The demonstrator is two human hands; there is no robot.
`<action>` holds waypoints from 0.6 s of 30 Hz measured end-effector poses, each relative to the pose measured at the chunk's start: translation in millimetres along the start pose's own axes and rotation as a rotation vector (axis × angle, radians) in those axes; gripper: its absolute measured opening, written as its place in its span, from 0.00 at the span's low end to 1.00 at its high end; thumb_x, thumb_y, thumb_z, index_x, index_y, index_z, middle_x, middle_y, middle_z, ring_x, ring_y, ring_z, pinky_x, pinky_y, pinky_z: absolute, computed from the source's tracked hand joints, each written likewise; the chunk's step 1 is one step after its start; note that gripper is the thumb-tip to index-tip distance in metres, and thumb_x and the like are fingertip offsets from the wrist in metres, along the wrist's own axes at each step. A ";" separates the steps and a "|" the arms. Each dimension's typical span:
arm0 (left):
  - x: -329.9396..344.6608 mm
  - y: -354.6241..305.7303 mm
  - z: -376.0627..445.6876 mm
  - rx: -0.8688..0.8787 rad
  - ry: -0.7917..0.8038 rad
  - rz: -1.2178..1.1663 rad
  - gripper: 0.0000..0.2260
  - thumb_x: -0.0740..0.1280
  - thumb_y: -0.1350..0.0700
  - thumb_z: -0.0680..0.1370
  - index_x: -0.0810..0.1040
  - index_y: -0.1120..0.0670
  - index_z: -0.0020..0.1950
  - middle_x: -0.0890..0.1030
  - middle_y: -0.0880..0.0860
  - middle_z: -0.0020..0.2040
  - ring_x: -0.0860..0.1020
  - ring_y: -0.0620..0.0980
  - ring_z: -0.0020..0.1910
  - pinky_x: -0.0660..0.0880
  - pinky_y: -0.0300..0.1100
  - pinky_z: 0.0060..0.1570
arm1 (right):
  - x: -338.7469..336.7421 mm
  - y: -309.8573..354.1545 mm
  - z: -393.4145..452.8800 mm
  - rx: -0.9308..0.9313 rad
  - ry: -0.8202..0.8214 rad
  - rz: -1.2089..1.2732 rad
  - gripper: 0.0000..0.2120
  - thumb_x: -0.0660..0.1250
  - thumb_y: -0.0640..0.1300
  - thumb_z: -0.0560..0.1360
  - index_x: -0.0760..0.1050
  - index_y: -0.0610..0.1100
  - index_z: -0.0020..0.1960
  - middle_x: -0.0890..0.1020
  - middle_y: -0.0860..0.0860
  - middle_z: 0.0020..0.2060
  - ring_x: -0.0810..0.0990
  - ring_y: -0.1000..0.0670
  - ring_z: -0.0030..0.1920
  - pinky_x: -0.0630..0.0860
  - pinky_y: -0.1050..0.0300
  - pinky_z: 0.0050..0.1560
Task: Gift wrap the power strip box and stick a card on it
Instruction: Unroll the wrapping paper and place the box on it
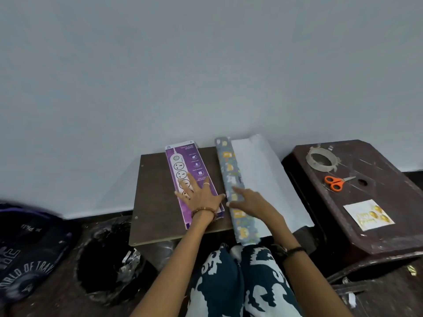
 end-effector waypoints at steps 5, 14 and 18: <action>-2.6 14.7 0.9 -0.126 0.083 -0.132 0.48 0.68 0.31 0.64 0.40 0.36 0.73 0.25 0.55 0.72 0.38 0.69 0.72 0.52 0.70 0.65 | 29.6 1.1 10.2 -0.115 0.093 0.011 0.28 0.53 0.30 0.76 0.61 0.49 0.73 0.63 0.46 0.73 0.62 0.45 0.72 0.62 0.52 0.69; -29.5 9.0 -26.6 -0.047 -0.254 -0.185 0.50 0.70 0.35 0.63 0.41 0.38 0.75 0.31 0.54 0.74 0.56 0.62 0.68 0.64 0.54 0.58 | 26.7 4.2 -4.5 -0.135 0.038 0.588 0.18 0.59 0.52 0.79 0.73 0.45 0.66 0.75 0.48 0.64 0.71 0.49 0.66 0.65 0.56 0.66; -52.4 -13.0 -34.5 0.074 -0.291 -0.276 0.50 0.72 0.37 0.64 0.43 0.40 0.75 0.34 0.54 0.75 0.52 0.62 0.71 0.62 0.58 0.62 | 12.5 8.3 -15.9 -0.038 0.017 1.103 0.19 0.55 0.54 0.80 0.74 0.43 0.60 0.81 0.48 0.45 0.80 0.49 0.46 0.75 0.56 0.51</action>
Point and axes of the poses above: each hand's wrist, its own z-axis towards the middle knuckle, its own x-axis out of the palm, y = z × x, the point moved 2 cm from there along z, towards the middle knuckle
